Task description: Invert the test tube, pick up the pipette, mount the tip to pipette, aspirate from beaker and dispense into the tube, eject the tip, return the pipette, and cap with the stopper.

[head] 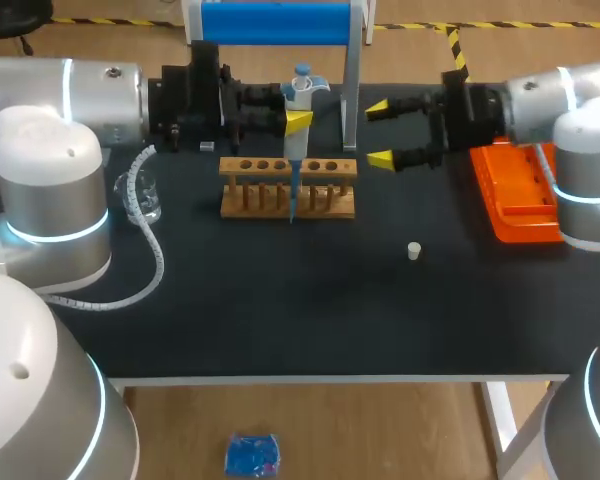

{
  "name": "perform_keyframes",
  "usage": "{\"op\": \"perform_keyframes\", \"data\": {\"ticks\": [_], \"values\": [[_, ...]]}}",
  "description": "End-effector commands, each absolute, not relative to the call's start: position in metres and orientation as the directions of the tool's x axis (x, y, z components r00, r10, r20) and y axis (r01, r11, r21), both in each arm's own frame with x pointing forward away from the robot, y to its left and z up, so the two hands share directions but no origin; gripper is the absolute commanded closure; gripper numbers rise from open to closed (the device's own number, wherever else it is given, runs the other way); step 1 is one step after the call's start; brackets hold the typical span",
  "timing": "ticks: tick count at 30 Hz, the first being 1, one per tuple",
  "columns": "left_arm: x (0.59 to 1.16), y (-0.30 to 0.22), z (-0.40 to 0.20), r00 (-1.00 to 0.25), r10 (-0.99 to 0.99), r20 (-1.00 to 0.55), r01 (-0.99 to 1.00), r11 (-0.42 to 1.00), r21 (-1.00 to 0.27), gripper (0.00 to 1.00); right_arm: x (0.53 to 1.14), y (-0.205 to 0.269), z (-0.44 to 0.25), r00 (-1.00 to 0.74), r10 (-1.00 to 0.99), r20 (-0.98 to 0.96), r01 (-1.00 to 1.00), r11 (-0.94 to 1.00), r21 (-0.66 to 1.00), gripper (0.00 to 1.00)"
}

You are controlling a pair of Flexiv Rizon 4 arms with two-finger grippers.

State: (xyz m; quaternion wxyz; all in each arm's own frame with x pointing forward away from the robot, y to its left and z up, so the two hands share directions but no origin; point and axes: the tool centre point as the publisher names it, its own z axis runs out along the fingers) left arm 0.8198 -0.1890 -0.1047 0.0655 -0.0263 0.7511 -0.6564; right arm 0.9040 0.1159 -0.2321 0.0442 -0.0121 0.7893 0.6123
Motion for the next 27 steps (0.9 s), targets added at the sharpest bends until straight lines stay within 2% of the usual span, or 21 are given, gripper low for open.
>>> {"op": "perform_keyframes", "data": {"ticks": [1, 15, 27], "values": [[0.82, -0.19, -0.105, -0.99, -0.126, -0.066, 0.048, 0.134, -0.99, 1.0, 0.838, 0.074, -0.208, -0.992, 0.067, -0.104, -0.085, 0.241, 0.967, 0.0], [0.82, -0.19, -0.105, -0.99, -0.126, -0.066, 0.048, 0.134, -0.99, 1.0, 0.773, 0.104, -0.179, -0.999, 0.003, -0.032, -0.031, 0.114, 0.993, 0.0], [0.82, -0.19, -0.105, -0.99, -0.126, -0.066, 0.048, 0.134, -0.99, 1.0, 0.775, 0.157, -0.175, -1.0, -0.002, -0.006, -0.006, 0.072, 0.997, 0.0]]}}
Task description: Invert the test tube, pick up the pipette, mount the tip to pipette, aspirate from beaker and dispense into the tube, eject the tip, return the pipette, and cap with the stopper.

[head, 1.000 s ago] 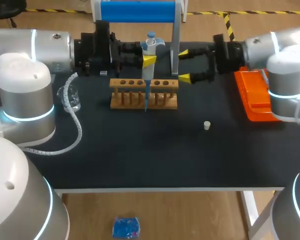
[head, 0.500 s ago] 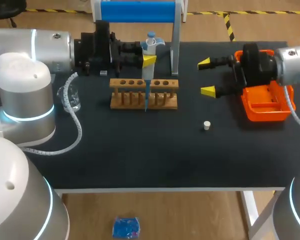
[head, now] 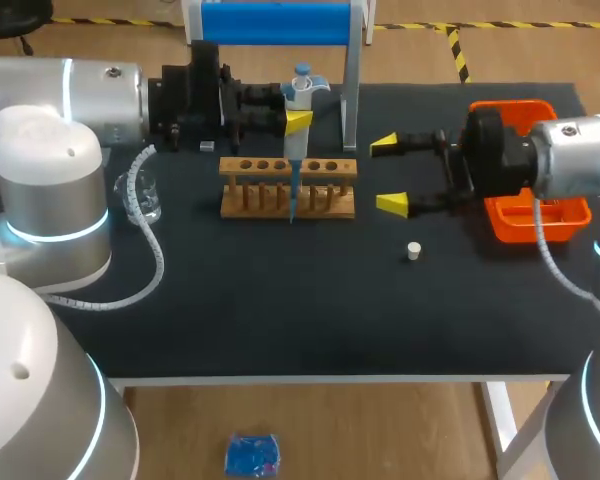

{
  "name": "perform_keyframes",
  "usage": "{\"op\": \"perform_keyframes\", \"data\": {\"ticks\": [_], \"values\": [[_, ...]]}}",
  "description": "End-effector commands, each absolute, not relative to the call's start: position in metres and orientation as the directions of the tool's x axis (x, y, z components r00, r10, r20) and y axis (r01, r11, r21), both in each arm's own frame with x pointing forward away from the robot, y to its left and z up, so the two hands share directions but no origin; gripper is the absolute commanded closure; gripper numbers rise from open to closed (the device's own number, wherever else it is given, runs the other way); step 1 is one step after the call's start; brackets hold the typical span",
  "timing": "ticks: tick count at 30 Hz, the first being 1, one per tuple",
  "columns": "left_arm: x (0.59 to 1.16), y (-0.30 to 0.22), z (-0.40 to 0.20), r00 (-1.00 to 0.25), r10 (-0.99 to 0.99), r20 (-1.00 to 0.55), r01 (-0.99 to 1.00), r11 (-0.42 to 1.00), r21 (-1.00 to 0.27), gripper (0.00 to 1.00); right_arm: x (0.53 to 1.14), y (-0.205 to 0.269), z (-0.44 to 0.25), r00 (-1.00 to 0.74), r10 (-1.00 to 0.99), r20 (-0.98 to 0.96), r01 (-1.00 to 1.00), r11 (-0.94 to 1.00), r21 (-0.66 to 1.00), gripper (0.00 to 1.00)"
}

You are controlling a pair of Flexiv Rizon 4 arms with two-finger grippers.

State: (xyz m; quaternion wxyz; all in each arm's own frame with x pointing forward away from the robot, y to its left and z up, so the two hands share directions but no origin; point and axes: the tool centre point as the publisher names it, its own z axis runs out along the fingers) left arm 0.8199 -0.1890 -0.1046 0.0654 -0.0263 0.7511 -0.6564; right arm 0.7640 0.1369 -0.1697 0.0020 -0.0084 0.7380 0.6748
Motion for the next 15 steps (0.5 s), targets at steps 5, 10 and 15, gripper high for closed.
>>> {"op": "perform_keyframes", "data": {"ticks": [5, 10, 15], "values": [[0.82, -0.19, -0.105, -0.99, -0.126, -0.066, 0.048, 0.134, -0.99, 1.0, 0.784, 0.171, -0.173, -1.0, 0.009, 0.025, 0.025, 0.038, 0.999, 0.0], [0.82, -0.19, -0.105, -0.99, -0.126, -0.066, 0.048, 0.134, -0.99, 1.0, 0.796, 0.189, -0.167, -1.0, 0.012, 0.02, 0.021, 0.024, 1.0, 0.0], [0.82, -0.19, -0.105, -0.99, -0.126, -0.066, 0.048, 0.134, -0.99, 1.0, 0.806, 0.202, -0.161, -0.999, 0.031, 0.017, 0.017, 0.017, 1.0, 0.0]]}}
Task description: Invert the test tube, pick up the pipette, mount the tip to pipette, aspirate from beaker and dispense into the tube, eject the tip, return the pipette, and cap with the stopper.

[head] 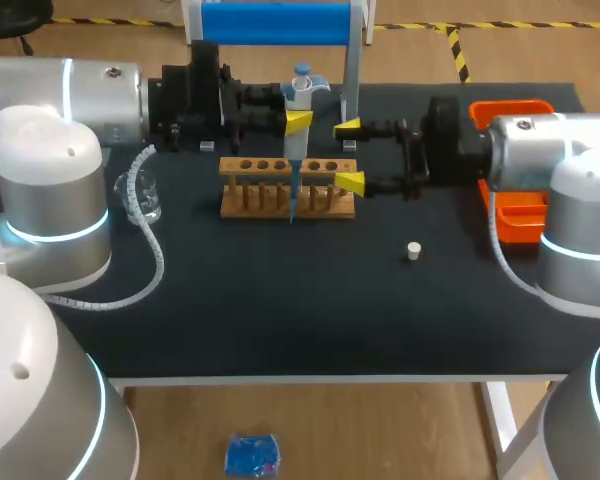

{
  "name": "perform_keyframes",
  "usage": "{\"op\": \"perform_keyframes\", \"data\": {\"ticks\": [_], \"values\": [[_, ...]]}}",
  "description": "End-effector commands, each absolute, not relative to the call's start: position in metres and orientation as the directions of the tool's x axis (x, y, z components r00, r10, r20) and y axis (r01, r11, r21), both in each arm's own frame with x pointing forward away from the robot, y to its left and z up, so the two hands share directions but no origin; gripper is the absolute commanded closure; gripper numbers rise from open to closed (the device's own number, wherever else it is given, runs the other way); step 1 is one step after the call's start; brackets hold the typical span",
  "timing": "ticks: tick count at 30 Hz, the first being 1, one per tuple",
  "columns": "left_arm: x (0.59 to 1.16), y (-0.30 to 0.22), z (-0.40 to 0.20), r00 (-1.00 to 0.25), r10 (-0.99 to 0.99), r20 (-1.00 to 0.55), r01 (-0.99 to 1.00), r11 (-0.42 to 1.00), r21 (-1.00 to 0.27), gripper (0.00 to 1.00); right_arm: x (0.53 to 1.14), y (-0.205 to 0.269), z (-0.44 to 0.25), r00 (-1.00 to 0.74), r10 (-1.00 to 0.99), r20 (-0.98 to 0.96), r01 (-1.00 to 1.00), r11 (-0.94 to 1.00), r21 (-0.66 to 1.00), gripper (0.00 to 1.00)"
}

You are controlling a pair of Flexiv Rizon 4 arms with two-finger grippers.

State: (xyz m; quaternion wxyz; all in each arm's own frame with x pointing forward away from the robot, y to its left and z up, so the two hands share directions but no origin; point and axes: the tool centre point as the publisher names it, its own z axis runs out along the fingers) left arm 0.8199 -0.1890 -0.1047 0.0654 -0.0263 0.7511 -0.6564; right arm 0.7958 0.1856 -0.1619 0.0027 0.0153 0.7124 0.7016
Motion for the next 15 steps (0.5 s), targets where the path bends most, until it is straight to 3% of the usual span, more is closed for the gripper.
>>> {"op": "perform_keyframes", "data": {"ticks": [1, 15], "values": [[0.82, -0.19, -0.105, -0.99, -0.126, -0.066, 0.048, 0.134, -0.99, 1.0, 0.808, 0.205, -0.16, -0.999, 0.036, 0.016, 0.017, 0.017, 1.0, 0.0], [0.82, -0.19, -0.105, -0.99, -0.126, -0.066, 0.048, 0.134, -0.99, 1.0, 0.828, 0.235, -0.156, -0.996, 0.07, 0.05, 0.05, 0.001, 0.999, 0.0]]}}
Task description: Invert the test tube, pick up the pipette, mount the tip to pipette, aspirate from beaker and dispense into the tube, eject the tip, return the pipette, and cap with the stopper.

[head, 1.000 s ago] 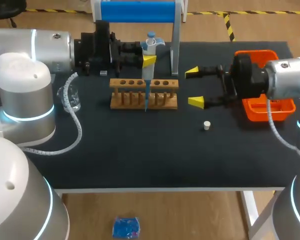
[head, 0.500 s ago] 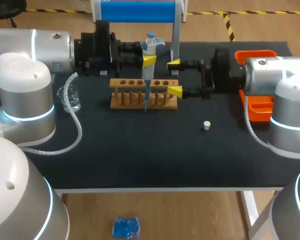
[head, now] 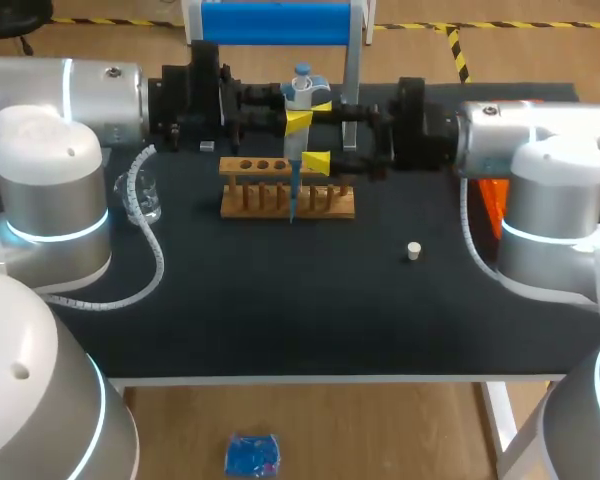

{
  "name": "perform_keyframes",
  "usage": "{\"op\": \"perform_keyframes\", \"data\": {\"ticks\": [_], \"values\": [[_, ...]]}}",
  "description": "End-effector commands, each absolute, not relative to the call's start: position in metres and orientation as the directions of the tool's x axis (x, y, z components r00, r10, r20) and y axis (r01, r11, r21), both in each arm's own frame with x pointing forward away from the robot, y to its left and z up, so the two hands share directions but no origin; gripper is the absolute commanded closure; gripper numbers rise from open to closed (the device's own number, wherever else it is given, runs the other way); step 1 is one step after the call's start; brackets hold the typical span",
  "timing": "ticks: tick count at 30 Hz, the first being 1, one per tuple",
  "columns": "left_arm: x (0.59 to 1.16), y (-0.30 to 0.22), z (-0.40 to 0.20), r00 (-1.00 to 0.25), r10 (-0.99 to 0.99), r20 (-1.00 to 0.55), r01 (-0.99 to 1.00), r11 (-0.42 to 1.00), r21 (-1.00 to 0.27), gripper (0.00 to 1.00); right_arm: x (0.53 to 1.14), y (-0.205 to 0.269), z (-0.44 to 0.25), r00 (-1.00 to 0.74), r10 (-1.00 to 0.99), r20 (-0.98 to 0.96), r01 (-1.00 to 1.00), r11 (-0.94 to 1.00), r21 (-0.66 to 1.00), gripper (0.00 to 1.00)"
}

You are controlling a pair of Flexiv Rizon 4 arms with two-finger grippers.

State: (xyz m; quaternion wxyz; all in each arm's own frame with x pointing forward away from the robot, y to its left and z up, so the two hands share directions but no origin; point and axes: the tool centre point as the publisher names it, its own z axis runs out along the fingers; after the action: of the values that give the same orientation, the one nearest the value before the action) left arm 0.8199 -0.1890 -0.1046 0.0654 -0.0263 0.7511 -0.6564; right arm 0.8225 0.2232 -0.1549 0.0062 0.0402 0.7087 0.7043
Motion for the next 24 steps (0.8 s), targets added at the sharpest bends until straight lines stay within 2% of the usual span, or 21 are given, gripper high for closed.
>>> {"op": "perform_keyframes", "data": {"ticks": [1, 17, 24], "values": [[0.82, -0.19, -0.105, -0.99, -0.126, -0.066, 0.048, 0.134, -0.99, 1.0, 0.829, 0.238, -0.157, -0.996, 0.073, 0.053, 0.053, -0.003, 0.999, 0.0], [0.82, -0.19, -0.105, -0.99, -0.126, -0.066, 0.048, 0.134, -0.99, 1.0, 0.839, 0.254, -0.156, -0.994, 0.096, 0.05, 0.048, -0.027, 0.998, 0.0], [0.82, -0.19, -0.105, -0.99, -0.126, -0.066, 0.048, 0.134, -0.99, 1.0, 0.84, 0.254, -0.155, -0.994, 0.11, -0.009, -0.011, -0.015, 1.0, 0.0]]}}
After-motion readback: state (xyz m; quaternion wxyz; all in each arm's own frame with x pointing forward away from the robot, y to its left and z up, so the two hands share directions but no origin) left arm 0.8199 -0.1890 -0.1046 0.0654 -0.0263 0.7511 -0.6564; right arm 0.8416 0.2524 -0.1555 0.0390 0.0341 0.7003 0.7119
